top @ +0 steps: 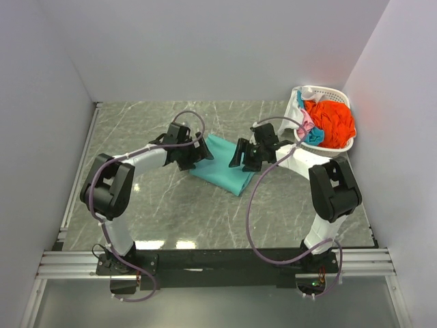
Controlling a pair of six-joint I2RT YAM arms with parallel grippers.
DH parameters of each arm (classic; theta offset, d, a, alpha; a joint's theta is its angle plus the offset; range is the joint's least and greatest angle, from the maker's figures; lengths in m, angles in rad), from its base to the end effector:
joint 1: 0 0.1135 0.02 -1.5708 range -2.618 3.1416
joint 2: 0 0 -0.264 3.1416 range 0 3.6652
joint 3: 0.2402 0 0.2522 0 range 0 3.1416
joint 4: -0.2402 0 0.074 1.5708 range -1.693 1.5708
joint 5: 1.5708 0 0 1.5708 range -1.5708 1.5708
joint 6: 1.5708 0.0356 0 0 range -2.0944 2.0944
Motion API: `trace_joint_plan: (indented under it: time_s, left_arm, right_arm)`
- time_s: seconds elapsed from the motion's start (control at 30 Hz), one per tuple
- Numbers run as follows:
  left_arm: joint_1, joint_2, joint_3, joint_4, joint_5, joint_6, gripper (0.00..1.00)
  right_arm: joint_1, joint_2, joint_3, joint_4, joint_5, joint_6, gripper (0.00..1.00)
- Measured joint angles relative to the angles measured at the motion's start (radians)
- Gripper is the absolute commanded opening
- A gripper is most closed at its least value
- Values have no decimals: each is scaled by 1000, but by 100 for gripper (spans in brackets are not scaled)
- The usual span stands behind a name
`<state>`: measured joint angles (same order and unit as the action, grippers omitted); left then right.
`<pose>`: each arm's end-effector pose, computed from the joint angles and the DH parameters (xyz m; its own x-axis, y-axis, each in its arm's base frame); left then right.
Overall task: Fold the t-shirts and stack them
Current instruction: Fold the tshirt, then neatly place the folded tshirt to the corner
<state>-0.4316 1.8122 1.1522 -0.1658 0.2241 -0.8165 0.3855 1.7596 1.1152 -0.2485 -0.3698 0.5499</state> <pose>0.3483 -0.1691 0.1871 -0.8542 -0.3889 -0.3452 -0.1136 0.7874 -0.6059 0.3368 0.1505 0.1901 -0.9083 0.1573 -0.3876 -0.1008 0.8170 0.5678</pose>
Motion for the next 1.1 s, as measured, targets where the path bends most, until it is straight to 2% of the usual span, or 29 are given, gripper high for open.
trace_joint_plan:
  time_s: [0.23, 0.6, 0.7, 0.93, 1.1]
  left_arm:
    - [0, 1, -50, 4, 5, -9, 100]
    - [-11, -38, -81, -12, 5, 0, 99]
    - [-26, -104, -91, -44, -13, 25, 99]
    - [-36, -283, -107, -85, -102, 77, 99]
    - [-15, -230, -63, -121, -149, 103, 99]
  right_arm:
    - [0, 1, -61, 0, 37, 3, 72]
    - [-2, -8, -64, -24, 77, -14, 73]
    - [-2, -56, -64, -57, 83, -29, 74]
    - [-2, -285, -90, -88, 118, -56, 77]
    - [-2, -392, -134, -119, 164, -68, 79]
